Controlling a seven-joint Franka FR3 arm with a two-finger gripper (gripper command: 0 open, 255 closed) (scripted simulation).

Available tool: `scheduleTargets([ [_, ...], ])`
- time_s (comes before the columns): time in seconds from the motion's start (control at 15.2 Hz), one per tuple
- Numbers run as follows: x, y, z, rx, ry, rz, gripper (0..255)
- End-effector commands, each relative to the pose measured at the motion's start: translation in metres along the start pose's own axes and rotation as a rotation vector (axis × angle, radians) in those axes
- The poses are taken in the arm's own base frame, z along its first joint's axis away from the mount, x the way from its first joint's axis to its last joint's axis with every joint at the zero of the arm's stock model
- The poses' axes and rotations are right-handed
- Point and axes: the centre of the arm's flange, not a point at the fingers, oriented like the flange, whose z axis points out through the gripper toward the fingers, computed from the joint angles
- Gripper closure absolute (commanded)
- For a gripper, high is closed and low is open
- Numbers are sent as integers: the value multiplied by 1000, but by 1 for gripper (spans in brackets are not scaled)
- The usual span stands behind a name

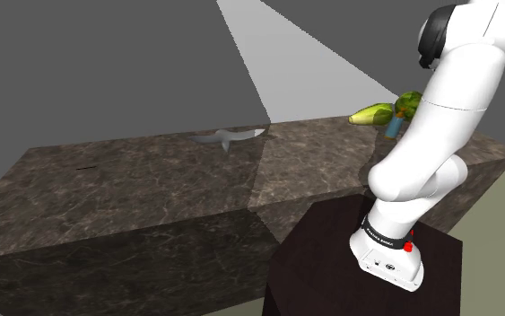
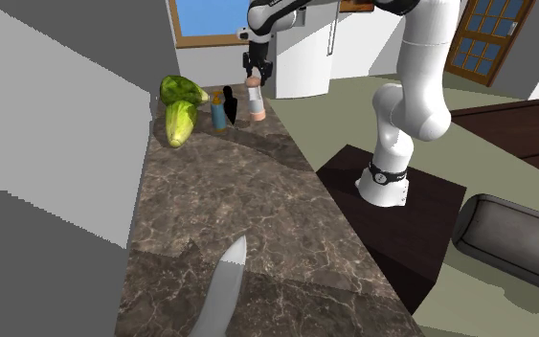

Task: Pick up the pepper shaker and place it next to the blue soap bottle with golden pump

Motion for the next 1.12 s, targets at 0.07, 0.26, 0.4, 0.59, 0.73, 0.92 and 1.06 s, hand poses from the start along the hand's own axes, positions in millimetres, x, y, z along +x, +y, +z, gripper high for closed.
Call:
scheduleTargets([
  [0.07, -1, -2, 16, -1, 0, 0, 255],
  [0.26, -1, -4, 31, -1, 0, 0, 255],
  [0.4, -1, -6, 45, -1, 0, 0, 255],
  [0.59, -1, -6, 45, -1, 0, 0, 255],
  [0.73, -1, -6, 45, -1, 0, 0, 255],
  [0.92, -1, -6, 45, -1, 0, 0, 255],
  [1.06, -1, -6, 45, -1, 0, 0, 0],
])
